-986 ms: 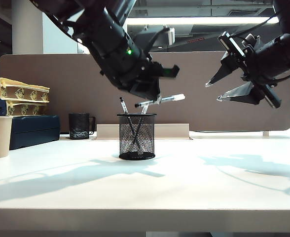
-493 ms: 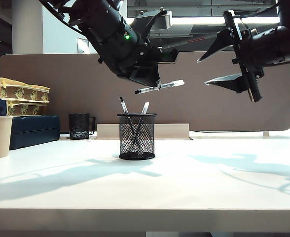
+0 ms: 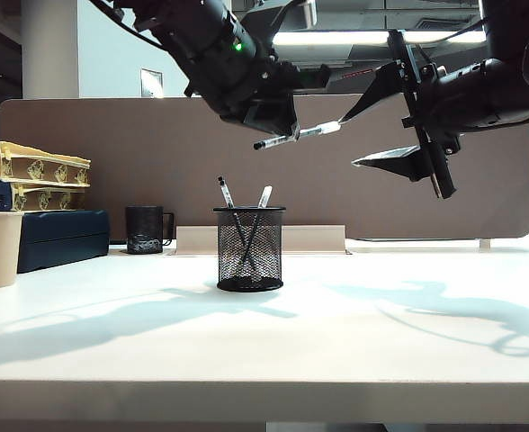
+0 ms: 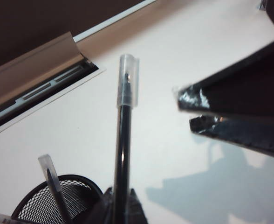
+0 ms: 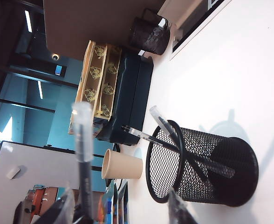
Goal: Pick up one pen and put it in the pen container.
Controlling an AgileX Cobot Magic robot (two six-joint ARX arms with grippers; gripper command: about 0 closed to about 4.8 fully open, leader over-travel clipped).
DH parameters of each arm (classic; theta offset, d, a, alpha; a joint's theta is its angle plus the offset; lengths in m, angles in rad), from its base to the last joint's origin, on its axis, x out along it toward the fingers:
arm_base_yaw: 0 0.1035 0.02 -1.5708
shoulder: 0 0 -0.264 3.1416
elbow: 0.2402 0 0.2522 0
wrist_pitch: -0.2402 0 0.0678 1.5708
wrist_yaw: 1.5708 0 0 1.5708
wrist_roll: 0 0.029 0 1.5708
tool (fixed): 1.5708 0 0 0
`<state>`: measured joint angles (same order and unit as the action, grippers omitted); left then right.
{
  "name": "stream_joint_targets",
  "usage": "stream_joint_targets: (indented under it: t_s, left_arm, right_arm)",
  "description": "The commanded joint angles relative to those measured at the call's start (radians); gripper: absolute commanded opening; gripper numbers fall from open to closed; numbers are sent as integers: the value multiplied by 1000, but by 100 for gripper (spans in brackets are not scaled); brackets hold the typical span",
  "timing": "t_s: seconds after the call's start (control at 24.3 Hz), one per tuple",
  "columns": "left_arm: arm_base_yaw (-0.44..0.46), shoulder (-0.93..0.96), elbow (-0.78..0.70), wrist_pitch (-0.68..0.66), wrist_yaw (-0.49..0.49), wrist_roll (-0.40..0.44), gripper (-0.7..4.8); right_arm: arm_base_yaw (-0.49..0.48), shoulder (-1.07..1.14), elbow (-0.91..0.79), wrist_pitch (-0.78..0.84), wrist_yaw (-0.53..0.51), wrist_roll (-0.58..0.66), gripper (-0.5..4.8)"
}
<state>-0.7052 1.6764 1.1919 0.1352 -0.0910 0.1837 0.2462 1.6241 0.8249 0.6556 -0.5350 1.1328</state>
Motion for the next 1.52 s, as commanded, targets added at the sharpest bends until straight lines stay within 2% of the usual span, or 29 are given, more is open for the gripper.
stream_joint_targets:
  t_s: [0.04,0.45,0.7,0.74,0.78,0.86,1.27,1.52]
  left_arm:
    - [-3,-7,16,0,2,-11,17]
    - [-2,-7,16,-6,-2,-17,17]
    - [-3,-8,16,-8,2,-16,17]
    - [-3,-7,16,-9,3,-16,17]
    - [-3,-8,16,-9,7,-17,17]
    - [-3,-8,16,-9,9,-16,17]
    - [-11,-16,16,-23,47,-27,17]
    - [-13,-16,16,-23,47,-27,17]
  right_arm:
    - [2,-3,20,24,1,5,253]
    - [49,52,120,23,-22,14,253]
    - [49,66,121,22,-18,16,252]
    - [49,66,121,23,-18,16,245]
    - [49,66,121,22,-21,16,208]
    - [49,66,121,22,-22,16,168]
    - [47,66,121,22,-26,16,138]
    - [47,66,121,22,-26,14,14]
